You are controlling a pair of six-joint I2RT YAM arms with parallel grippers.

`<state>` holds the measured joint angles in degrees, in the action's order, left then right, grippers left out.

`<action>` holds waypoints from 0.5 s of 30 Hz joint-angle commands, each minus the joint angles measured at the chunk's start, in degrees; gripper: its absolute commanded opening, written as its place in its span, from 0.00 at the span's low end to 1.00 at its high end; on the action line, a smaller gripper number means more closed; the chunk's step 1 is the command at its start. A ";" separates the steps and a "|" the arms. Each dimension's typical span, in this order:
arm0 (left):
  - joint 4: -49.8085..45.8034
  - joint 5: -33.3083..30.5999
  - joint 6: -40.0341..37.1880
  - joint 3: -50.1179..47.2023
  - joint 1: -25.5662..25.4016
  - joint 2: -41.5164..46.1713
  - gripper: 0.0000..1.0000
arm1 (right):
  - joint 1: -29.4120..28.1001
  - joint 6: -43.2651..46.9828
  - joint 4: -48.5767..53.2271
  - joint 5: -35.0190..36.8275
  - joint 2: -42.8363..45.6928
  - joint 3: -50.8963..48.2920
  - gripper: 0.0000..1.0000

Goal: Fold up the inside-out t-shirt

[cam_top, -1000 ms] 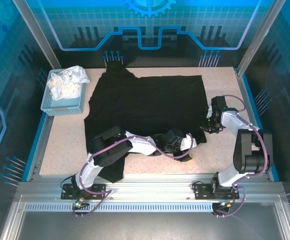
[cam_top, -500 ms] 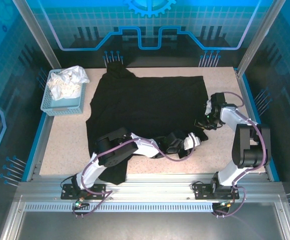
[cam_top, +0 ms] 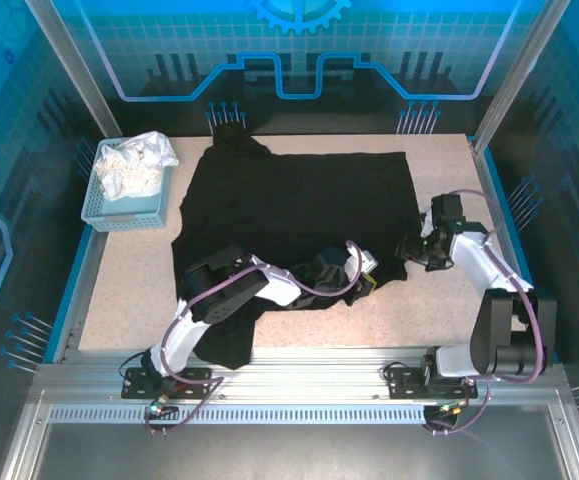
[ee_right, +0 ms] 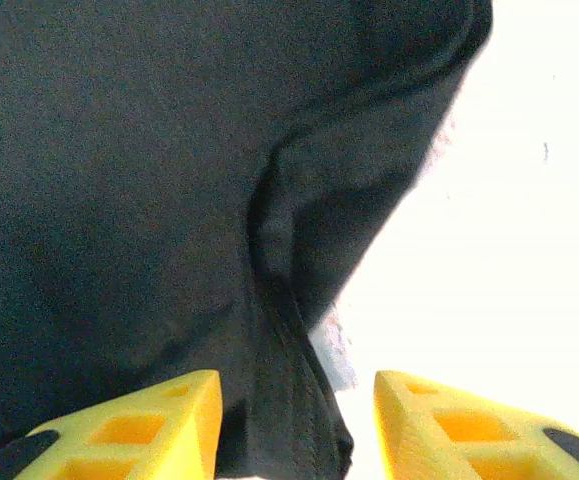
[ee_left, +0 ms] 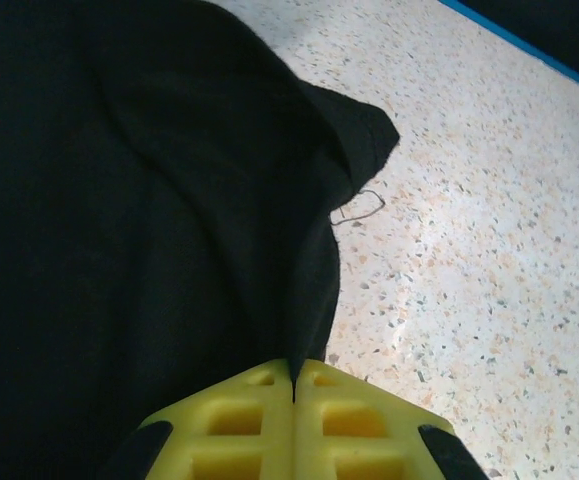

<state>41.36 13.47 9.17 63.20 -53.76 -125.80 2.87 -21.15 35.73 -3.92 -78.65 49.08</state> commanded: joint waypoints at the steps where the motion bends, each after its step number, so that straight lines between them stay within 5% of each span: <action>1: 3.19 3.03 4.85 -0.71 0.40 2.04 0.00 | -2.16 -2.61 3.47 4.44 3.11 -3.05 0.45; 15: 2.31 3.95 6.07 0.02 0.60 1.99 0.00 | -10.36 -6.71 1.98 8.17 0.62 -5.73 0.47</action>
<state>42.52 15.53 14.26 63.02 -53.36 -125.80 -6.76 -26.41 37.85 3.14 -76.09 42.94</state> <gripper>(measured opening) 0.053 0.470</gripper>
